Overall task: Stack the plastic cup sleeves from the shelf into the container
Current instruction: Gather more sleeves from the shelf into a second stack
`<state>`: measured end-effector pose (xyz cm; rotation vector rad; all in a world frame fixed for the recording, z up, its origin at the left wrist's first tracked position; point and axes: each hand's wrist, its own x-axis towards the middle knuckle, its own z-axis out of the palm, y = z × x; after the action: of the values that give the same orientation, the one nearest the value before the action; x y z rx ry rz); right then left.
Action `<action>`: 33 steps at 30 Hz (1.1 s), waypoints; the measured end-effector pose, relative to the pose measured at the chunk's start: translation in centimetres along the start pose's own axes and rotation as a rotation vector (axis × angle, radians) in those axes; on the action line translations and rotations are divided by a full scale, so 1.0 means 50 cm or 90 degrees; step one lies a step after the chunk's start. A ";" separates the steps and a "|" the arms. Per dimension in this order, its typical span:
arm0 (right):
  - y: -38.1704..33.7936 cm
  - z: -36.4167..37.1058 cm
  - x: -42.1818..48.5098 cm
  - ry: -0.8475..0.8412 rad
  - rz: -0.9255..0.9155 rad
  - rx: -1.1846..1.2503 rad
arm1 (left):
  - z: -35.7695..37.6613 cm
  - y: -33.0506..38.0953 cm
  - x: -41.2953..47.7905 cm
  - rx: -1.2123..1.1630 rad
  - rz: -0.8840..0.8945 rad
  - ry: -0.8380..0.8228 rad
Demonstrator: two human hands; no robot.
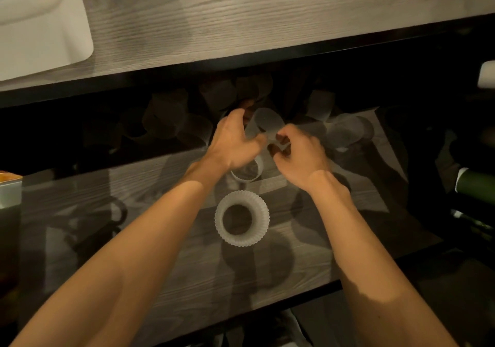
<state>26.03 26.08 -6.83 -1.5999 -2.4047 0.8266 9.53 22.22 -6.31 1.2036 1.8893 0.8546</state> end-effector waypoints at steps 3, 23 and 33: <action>-0.003 0.004 -0.009 -0.031 -0.050 0.043 | -0.022 -0.029 -0.012 0.009 0.031 -0.031; 0.013 0.079 -0.040 -0.135 0.066 0.031 | 0.003 -0.156 -0.062 0.128 -0.056 -0.018; -0.021 0.027 0.025 -0.028 -0.036 0.229 | -0.037 -0.053 -0.034 0.034 -0.018 0.138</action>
<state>24.11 26.42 -7.65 -1.3813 -2.1580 1.2120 7.30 19.46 -7.17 1.1509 2.1095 0.9565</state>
